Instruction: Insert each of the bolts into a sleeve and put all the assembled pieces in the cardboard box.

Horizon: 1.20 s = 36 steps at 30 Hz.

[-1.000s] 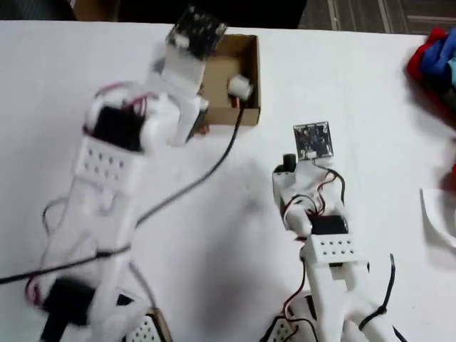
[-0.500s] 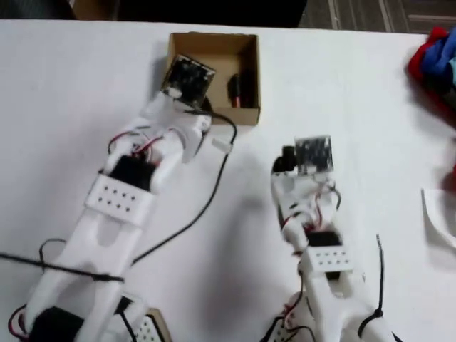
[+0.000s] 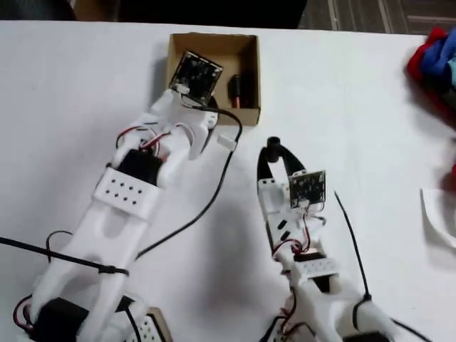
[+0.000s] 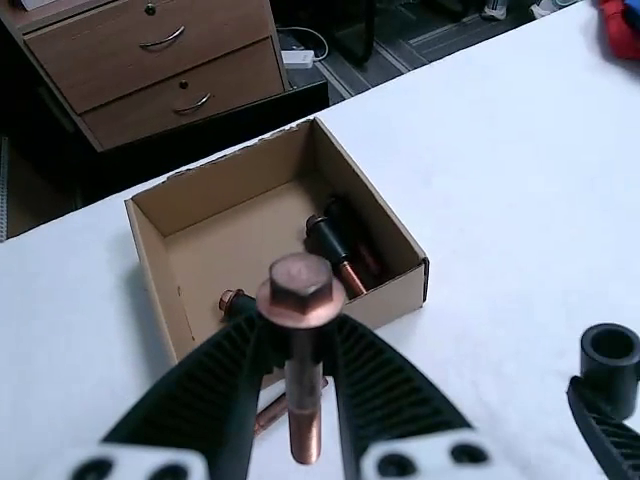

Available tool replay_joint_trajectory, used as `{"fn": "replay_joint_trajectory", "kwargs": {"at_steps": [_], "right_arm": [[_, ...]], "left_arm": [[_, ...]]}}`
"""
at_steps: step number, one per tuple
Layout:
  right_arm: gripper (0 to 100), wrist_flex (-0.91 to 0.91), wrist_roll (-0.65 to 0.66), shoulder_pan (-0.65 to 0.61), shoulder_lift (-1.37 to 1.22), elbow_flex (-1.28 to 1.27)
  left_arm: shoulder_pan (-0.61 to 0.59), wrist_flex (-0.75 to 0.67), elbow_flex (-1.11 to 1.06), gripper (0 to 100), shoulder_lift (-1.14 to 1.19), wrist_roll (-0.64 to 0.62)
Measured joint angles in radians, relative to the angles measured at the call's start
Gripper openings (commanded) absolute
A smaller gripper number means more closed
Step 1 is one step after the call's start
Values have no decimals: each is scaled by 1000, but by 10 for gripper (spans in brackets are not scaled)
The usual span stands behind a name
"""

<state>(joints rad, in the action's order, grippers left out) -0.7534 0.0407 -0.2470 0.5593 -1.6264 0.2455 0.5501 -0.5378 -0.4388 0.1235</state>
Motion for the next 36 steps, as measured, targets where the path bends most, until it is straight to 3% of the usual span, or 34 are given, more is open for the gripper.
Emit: {"fn": "replay_joint_trajectory", "kwargs": {"at_steps": [5, 10, 13, 17, 23, 29, 36], "right_arm": [[20, -186, -44, 0, -198, 48], [19, -430, -46, -2, -436, 87], [19, -637, -46, 2, -572, 89], [19, -884, -46, 0, -715, 91], [19, -933, -43, 0, -815, 143], [19, -936, 114, 0, -852, 209], [19, -950, 135, 14, -970, 328]], "left_arm": [[-5, -120, 0, 25, 0, -28], [103, -339, -94, 25, -28, -199], [198, -387, -187, 25, -94, -203], [199, -407, -250, 25, -133, -212], [193, -448, -244, 25, -135, -215], [235, -488, -215, 25, -123, -215], [256, -597, -212, 25, -38, -215]]}}
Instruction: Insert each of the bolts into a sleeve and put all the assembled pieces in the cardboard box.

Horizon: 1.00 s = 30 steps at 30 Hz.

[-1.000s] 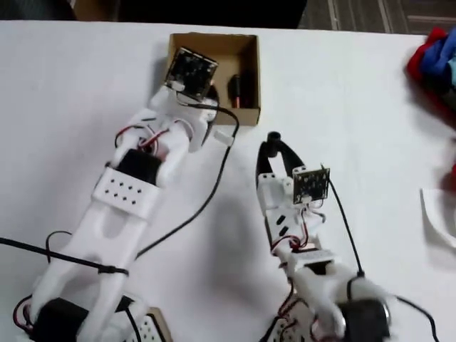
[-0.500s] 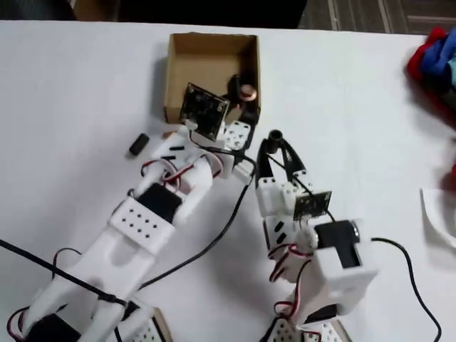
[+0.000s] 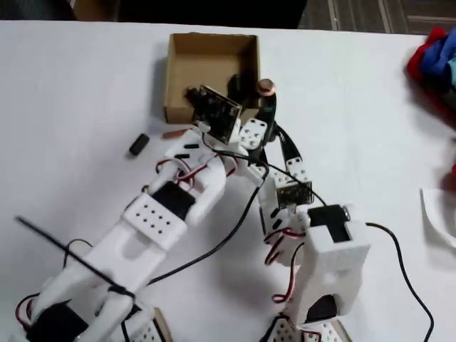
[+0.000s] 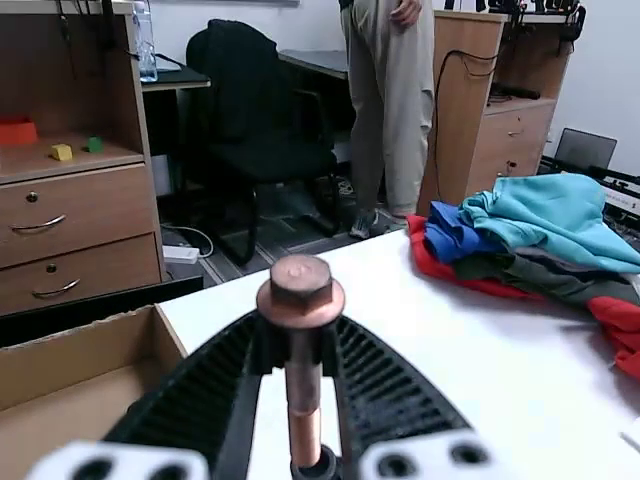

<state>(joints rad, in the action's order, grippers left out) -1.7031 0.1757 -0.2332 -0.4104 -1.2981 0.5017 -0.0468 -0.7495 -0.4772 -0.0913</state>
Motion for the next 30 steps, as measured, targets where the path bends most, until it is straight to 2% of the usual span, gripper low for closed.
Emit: {"fn": "replay_joint_trajectory", "kwargs": {"at_steps": [9, 21, 30], "right_arm": [[19, -31, 0, 9, -72, 32], [19, -31, -55, 9, -72, 32], [19, -31, -55, 9, -72, 32]], "left_arm": [[2, -20, 3, 25, 41, 0], [2, -166, 5, 25, 169, 0], [2, -170, 5, 25, 218, 0]]}}
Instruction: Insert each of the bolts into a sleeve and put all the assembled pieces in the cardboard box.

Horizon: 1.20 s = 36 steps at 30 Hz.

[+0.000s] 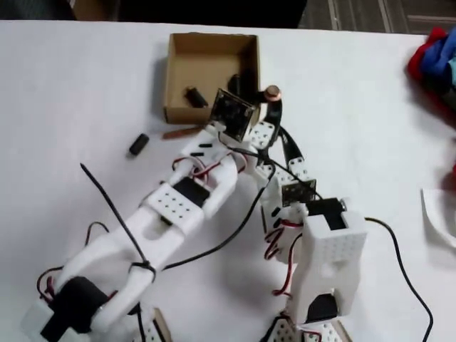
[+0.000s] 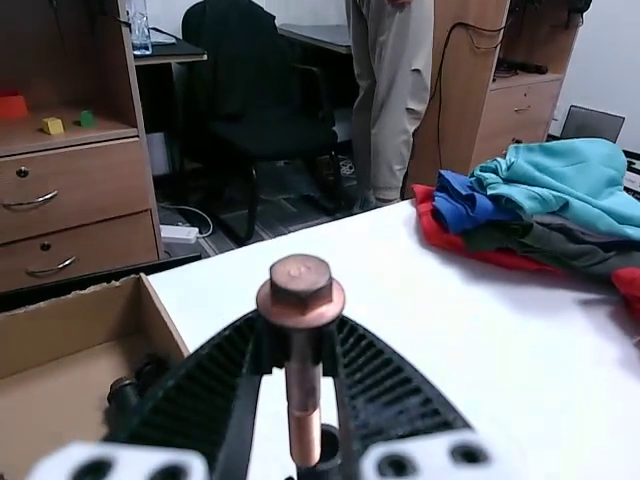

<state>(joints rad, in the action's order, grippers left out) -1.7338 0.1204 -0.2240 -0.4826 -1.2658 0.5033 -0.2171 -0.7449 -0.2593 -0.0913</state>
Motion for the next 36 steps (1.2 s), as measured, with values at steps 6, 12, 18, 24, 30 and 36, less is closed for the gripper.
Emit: {"fn": "replay_joint_trajectory", "kwargs": {"at_steps": [6, 12, 18, 24, 30, 36], "right_arm": [[19, 0, 0, 0, 0, 0], [19, 0, 0, 0, 0, 0], [19, 0, 0, 2, 0, 0], [19, 0, 0, 2, 0, 0], [19, 0, 0, 2, 0, 0], [19, 0, 0, 0, 0, 0]], "left_arm": [[0, -31, 48, 25, 46, 0], [3, -31, 81, 25, 94, 0], [31, -31, 81, 25, 104, 0], [32, -31, 81, 25, 104, 2], [29, -31, 69, 25, 104, 2], [-3, -31, 71, 25, 104, 0]]}}
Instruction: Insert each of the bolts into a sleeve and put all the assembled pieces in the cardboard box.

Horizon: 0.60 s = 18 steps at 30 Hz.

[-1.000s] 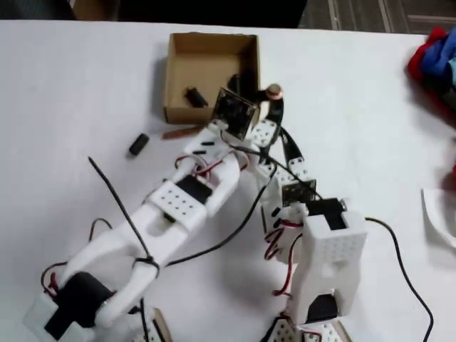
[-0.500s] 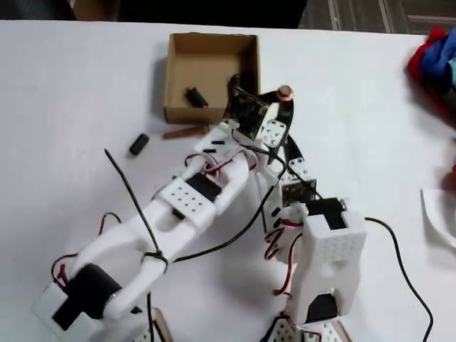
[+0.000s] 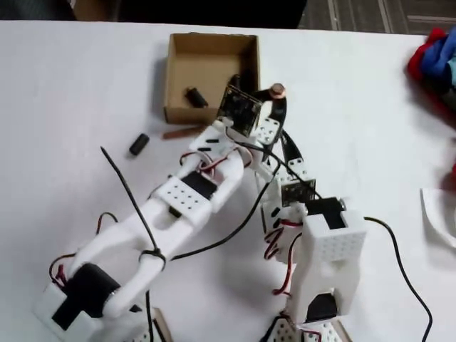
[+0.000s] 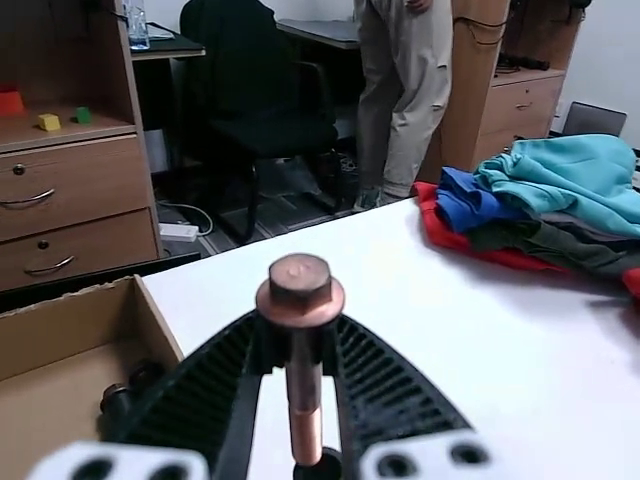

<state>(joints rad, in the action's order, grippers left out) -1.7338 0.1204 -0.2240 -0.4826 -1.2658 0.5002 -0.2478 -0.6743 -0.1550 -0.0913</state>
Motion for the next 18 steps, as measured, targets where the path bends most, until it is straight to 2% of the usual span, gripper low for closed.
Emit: {"fn": "replay_joint_trajectory", "kwargs": {"at_steps": [18], "right_arm": [[19, 2, 0, -2, -2, 0]], "left_arm": [[-2, 55, 2, 25, -3, 2]]}}
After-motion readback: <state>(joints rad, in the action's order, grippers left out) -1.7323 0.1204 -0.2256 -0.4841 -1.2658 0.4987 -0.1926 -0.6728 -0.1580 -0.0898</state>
